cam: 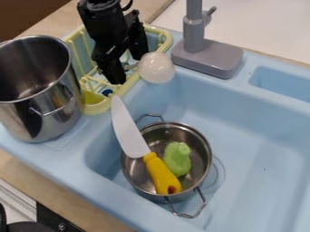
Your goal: Put a white spatula to the right side of the sink
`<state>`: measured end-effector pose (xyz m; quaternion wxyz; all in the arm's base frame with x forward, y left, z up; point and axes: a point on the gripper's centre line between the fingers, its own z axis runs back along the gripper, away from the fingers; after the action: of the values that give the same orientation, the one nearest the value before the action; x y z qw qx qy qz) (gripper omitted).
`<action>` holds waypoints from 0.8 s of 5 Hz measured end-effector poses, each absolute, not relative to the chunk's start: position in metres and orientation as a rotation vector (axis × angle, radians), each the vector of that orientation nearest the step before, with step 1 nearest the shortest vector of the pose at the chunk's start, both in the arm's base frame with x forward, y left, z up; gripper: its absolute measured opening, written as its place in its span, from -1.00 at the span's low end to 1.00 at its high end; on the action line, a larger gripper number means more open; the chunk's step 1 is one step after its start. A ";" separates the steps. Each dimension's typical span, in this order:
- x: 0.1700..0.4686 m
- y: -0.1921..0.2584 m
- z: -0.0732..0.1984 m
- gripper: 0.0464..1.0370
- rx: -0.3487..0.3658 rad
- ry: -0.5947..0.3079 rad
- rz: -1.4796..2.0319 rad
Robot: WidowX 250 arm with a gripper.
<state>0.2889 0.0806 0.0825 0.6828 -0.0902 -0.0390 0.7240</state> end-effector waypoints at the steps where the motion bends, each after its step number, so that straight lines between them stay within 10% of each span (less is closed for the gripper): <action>1: 0.292 0.081 0.083 0.33 -0.215 -0.104 1.637; 3: 0.293 0.079 0.081 -0.66 -0.197 -0.100 1.629; 4: 0.296 0.079 0.080 -0.74 -0.190 -0.084 1.626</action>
<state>0.2963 0.0795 0.0798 0.6826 -0.0848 -0.0376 0.7248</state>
